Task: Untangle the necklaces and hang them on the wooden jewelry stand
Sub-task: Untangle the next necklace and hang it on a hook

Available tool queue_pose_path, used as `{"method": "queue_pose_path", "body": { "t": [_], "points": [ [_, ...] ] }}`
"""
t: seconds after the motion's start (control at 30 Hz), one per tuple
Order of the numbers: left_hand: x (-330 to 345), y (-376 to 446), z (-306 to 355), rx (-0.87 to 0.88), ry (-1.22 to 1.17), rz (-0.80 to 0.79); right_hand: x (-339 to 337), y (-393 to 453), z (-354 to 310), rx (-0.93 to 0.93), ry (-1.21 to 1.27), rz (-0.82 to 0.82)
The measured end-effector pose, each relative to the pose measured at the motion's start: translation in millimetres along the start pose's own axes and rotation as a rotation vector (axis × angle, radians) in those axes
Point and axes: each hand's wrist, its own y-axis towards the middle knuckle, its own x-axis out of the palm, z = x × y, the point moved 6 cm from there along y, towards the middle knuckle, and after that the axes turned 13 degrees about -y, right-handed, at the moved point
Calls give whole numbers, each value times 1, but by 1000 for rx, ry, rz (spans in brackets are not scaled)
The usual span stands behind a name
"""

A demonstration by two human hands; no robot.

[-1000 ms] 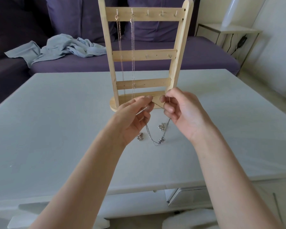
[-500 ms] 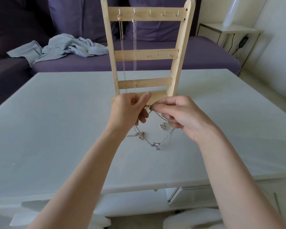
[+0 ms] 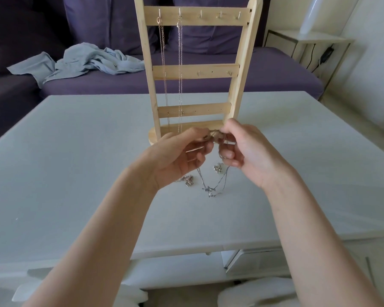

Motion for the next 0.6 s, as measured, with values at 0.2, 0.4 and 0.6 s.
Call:
{"method": "queue_pose_path", "body": {
  "t": [0.2, 0.4, 0.6],
  "points": [
    [-21, 4, 9, 169, 214, 258, 12, -1, 0, -82, -311, -75],
    [-12, -1, 22, 279, 228, 132, -3, 0, -5, -147, -456, 42],
    [3, -6, 29, 377, 548, 79, -1, -3, -10, -203, -329, -15]
  ]
}}
